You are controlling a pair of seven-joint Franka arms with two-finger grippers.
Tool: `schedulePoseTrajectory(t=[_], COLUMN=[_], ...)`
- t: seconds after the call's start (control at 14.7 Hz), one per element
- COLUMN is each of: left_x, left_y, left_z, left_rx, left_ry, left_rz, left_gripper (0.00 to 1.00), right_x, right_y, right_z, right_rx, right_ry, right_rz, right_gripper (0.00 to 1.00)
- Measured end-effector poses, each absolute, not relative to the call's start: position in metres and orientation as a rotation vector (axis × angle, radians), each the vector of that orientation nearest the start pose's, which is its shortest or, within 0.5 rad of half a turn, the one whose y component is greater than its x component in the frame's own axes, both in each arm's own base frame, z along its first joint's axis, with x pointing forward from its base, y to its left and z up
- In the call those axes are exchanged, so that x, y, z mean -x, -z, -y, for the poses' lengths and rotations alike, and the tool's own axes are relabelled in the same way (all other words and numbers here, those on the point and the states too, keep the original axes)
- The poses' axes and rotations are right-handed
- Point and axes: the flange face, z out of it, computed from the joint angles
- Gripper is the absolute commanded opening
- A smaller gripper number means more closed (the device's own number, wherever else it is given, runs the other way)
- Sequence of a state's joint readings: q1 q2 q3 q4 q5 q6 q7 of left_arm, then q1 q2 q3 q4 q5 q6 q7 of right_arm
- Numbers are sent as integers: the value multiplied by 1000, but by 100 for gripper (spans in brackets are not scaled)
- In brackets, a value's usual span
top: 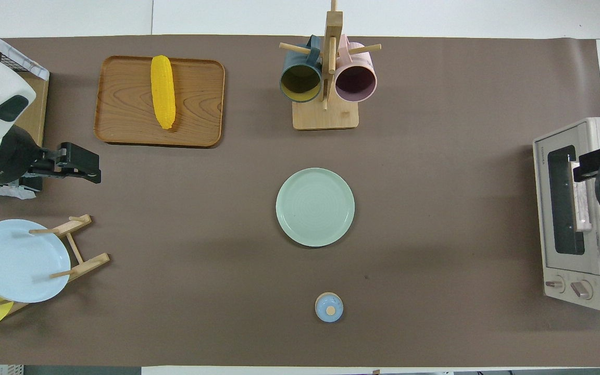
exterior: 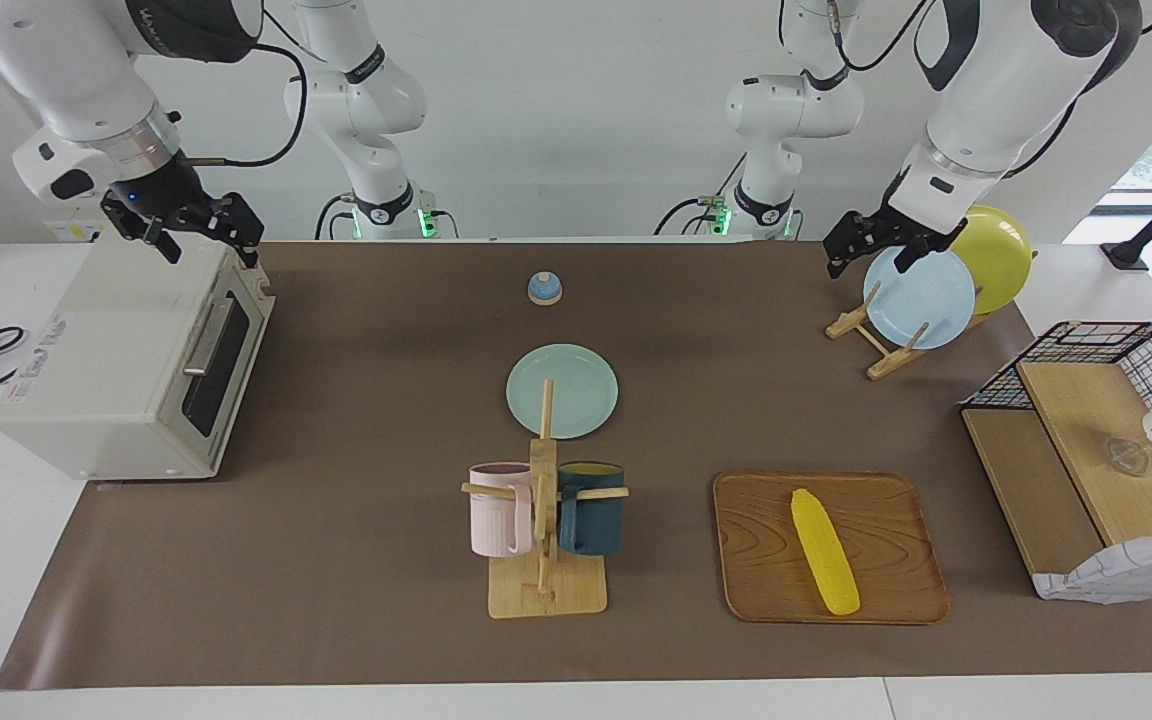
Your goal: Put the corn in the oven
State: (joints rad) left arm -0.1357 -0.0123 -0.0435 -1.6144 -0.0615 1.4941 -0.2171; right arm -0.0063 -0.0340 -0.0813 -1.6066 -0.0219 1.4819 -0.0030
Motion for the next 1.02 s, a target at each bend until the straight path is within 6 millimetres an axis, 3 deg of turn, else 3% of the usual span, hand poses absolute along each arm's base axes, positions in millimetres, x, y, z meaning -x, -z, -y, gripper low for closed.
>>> schedulePoseTrajectory(t=[0.54,0.61,0.68,0.88,1.02], left_x=[-531,-531,-531,-531,-531], left_y=[-605,-605,-605,-605,-605], left_z=[103,103,104,104,104], left_rx=[3175,3175,3175,3175,3175], left_ry=[-185,-185,-185,-185,-185], left_rz=[58,58,58,58,58], left_gripper=[100,100,100,100,100], right_x=[-531,-531,-530,-531,-528], right_y=[-615,-613,-610,-604,-590], right_z=[49,49,49,51,63], right_rx=[3150,3149,3148,3149,3147], right_ry=[-157,-166,-172,-156,-135], right_rz=[-133,-130,-119,-71,-62], right_gripper=[98,44,2,0,0])
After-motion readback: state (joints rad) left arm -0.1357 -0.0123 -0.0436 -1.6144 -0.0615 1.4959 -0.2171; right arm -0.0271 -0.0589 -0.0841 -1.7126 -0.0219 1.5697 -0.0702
